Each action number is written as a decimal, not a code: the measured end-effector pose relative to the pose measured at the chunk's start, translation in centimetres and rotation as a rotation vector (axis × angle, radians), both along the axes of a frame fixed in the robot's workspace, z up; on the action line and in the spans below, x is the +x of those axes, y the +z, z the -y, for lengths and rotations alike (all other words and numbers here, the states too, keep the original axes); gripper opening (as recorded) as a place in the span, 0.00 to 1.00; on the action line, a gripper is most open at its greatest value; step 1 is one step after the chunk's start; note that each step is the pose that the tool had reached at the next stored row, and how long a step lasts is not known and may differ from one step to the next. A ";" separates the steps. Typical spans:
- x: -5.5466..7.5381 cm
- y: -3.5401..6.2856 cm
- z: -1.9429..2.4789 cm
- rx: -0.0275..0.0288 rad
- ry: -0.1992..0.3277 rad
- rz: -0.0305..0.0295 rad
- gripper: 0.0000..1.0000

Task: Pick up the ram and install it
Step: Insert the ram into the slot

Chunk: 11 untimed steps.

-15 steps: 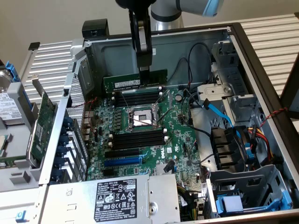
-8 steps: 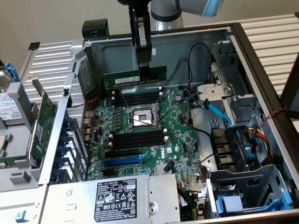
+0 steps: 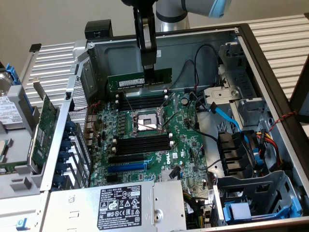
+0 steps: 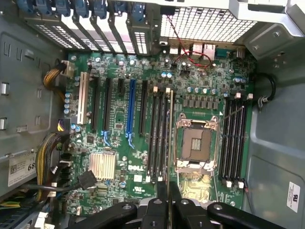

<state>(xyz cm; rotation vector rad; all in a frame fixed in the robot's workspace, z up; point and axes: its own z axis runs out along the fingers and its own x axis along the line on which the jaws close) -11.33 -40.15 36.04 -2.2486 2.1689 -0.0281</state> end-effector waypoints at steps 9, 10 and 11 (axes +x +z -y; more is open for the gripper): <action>0.0 -0.51 -0.04 0.0053 0.000 -0.0044 0.13; 0.0 -0.51 -0.04 0.0053 0.000 -0.0044 0.13; 0.0 -0.51 -0.04 0.0053 0.000 -0.0044 0.13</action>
